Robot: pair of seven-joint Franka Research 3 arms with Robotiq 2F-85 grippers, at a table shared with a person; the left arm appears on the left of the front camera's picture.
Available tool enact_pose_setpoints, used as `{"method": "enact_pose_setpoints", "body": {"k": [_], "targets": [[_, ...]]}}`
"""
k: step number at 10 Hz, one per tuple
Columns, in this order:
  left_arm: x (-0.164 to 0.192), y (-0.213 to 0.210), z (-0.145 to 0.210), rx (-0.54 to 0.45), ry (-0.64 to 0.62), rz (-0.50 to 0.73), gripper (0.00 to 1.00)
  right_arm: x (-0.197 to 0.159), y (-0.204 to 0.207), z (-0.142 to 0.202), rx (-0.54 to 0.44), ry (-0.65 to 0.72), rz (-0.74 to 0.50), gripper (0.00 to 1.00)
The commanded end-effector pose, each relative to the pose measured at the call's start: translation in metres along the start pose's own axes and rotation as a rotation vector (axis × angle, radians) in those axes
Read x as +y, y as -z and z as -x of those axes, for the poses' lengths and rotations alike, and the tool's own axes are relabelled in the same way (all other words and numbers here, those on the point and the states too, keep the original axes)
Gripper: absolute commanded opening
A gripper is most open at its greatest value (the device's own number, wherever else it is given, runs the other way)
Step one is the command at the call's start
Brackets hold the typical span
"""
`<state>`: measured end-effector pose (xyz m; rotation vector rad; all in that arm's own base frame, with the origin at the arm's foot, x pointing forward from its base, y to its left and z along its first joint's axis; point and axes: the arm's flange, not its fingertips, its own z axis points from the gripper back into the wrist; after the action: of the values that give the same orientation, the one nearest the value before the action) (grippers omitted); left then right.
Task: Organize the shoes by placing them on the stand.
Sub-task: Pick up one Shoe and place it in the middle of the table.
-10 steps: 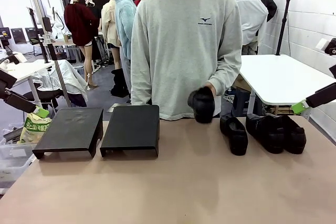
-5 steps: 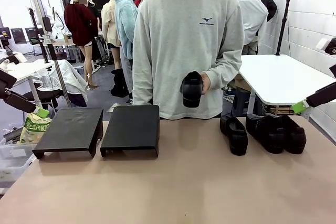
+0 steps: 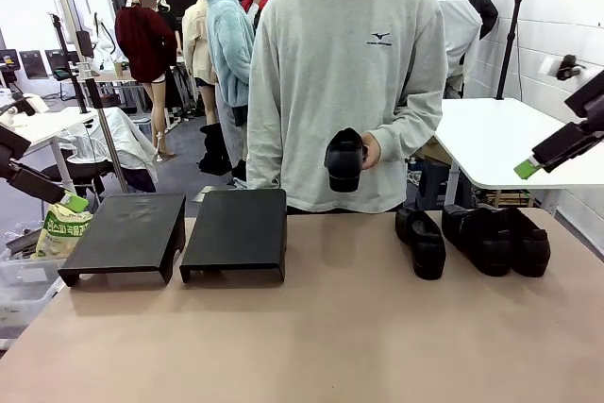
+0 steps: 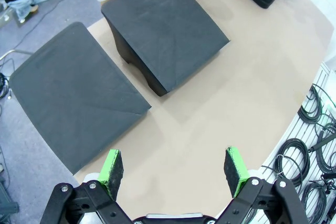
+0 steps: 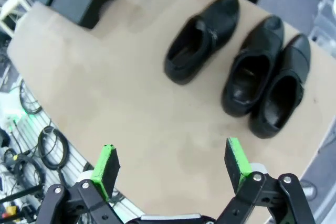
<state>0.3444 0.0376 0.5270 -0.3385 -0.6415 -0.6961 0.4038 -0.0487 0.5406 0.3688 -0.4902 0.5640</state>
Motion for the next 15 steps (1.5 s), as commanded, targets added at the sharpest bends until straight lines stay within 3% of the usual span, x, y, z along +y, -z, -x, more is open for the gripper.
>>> {"method": "enact_pose_setpoints", "body": {"k": [1, 5, 8, 11, 12, 13, 14, 15], "targets": [[0.002, -0.001, 0.002, 0.008, 0.015, -0.003, 1.0, -0.027, 0.019, -0.023, 0.069, 0.09, 0.057, 1.0], [0.002, -0.001, 0.002, 0.008, 0.015, -0.003, 1.0, -0.07, 0.091, -0.031, 0.168, 0.158, 0.085, 1.0], [0.002, -0.001, 0.002, 0.008, 0.015, -0.003, 1.0, -0.077, 0.142, -0.039, 0.247, 0.138, 0.107, 1.0], [0.002, -0.001, 0.002, 0.008, 0.015, -0.003, 1.0, -0.061, 0.125, -0.06, 0.227, 0.094, 0.225, 1.0], [0.002, -0.001, 0.002, 0.008, 0.015, -0.003, 1.0, -0.07, 0.154, -0.043, 0.258, 0.1, 0.11, 1.0], [0.002, -0.001, 0.002, 0.008, 0.015, -0.003, 1.0, -0.07, 0.154, -0.043, 0.258, 0.1, 0.11, 1.0], [0.002, -0.001, 0.002, 0.008, 0.015, -0.003, 1.0, -0.065, 0.141, -0.057, 0.24, 0.084, 0.149, 1.0], [0.002, -0.001, 0.002, 0.008, 0.015, -0.003, 1.0, -0.052, 0.136, -0.07, 0.284, 0.05, 0.22, 1.0]]}}
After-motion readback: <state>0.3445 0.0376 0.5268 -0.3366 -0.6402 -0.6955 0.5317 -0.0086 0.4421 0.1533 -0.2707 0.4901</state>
